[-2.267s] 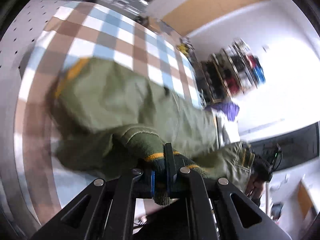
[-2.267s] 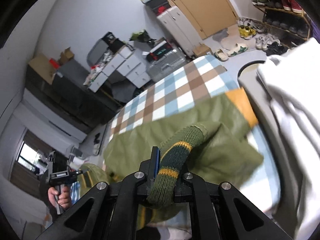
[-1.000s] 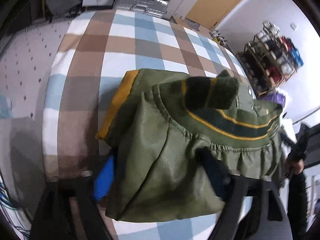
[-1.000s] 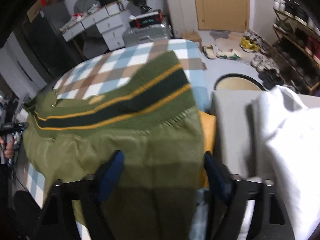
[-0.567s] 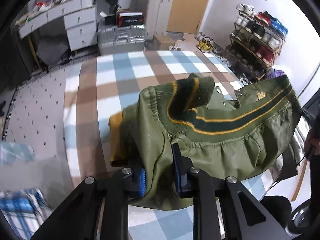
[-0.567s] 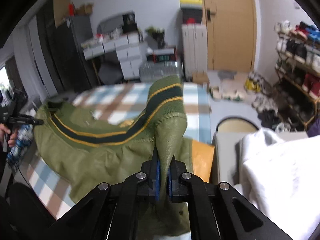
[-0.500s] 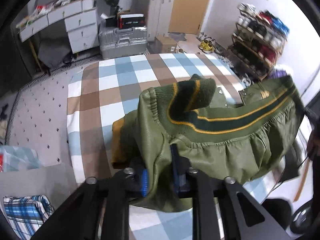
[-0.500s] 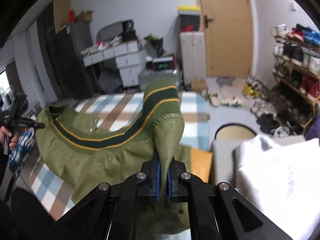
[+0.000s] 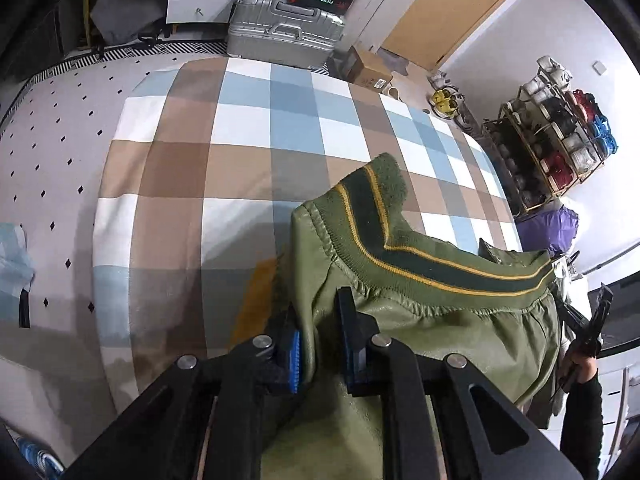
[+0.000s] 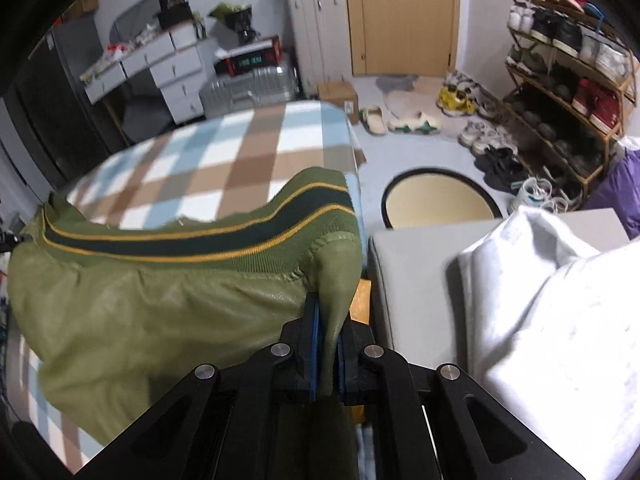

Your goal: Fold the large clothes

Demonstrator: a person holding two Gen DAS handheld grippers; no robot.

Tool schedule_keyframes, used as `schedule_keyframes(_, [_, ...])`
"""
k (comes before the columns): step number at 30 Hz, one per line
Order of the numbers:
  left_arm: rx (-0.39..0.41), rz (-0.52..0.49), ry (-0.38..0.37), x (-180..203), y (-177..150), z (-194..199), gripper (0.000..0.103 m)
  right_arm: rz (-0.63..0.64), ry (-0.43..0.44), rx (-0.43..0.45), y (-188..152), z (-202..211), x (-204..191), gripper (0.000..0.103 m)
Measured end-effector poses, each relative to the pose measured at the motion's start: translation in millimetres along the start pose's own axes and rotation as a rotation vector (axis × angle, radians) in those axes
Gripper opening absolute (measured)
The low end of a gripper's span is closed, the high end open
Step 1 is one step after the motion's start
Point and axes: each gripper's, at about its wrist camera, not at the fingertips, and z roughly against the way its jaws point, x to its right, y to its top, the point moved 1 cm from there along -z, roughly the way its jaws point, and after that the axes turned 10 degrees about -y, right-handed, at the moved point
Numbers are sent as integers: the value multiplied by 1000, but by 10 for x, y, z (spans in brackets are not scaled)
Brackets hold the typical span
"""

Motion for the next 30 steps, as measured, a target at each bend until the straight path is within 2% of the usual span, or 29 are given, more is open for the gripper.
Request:
schedule_keyframes(3, [-13, -3, -6, 46, -51, 110, 20, 11, 3, -28, -41, -24, 23, 10])
schedule_keyframes(5, [9, -17, -33, 101, -188, 315, 24, -3, 19, -25, -71, 34, 39, 12])
schedule_keyframes(6, [17, -26, -30, 96, -220, 374, 29, -12, 26, -20, -89, 82, 52, 18])
schedule_keyframes(7, [27, -35, -15, 96, -298, 456, 49, -25, 29, -23, -122, 131, 63, 21])
schedule_keyframes(8, [43, -38, 4, 80, -397, 532, 70, -41, 35, -29, -142, 152, 84, 31])
schedule_keyframes(9, [64, -44, 13, 65, -506, 599, 76, -58, 42, -43, -173, 177, 108, 46])
schedule_keyframes(10, [74, -54, 18, 45, -617, 638, 78, -73, 47, -56, -204, 202, 134, 50])
schedule_keyframes(12, [67, -74, 7, -11, -777, 599, 78, -90, 96, -46, -294, 305, 188, 51])
schedule_keyframes(16, [59, -84, 22, -95, -912, 325, 78, -96, 254, -65, -618, 455, 201, 54])
schedule_keyframes(19, [129, -156, 33, -52, -905, 202, 78, -84, 290, -44, -840, 505, 155, 58])
schedule_keyframes(20, [152, -169, 26, -28, -899, 204, 77, -77, 295, -36, -899, 500, 131, 58])
schedule_keyframes(21, [162, -172, 9, -9, -898, 216, 74, -78, 296, -23, -946, 498, 116, 55])
schedule_keyframes(22, [160, -175, -39, 16, -886, 216, 52, -82, 304, -11, -968, 502, 109, 52])
schedule_keyframes(23, [146, -177, -51, 43, -874, 210, 41, -82, 311, 4, -982, 512, 106, 37])
schedule_keyframes(24, [137, -185, -53, 76, -858, 206, 35, -95, 305, 15, -975, 522, 122, 19])
schedule_keyframes(25, [133, -201, -47, 110, -851, 221, 16, -119, 317, 17, -966, 540, 149, 18])
schedule_keyframes(26, [129, -220, -31, 157, -835, 247, 10, -143, 329, 21, -942, 564, 174, 14])
schedule_keyframes(30, [138, -168, -58, 267, -648, 457, 6, -139, 297, 96, -793, 794, 176, 8])
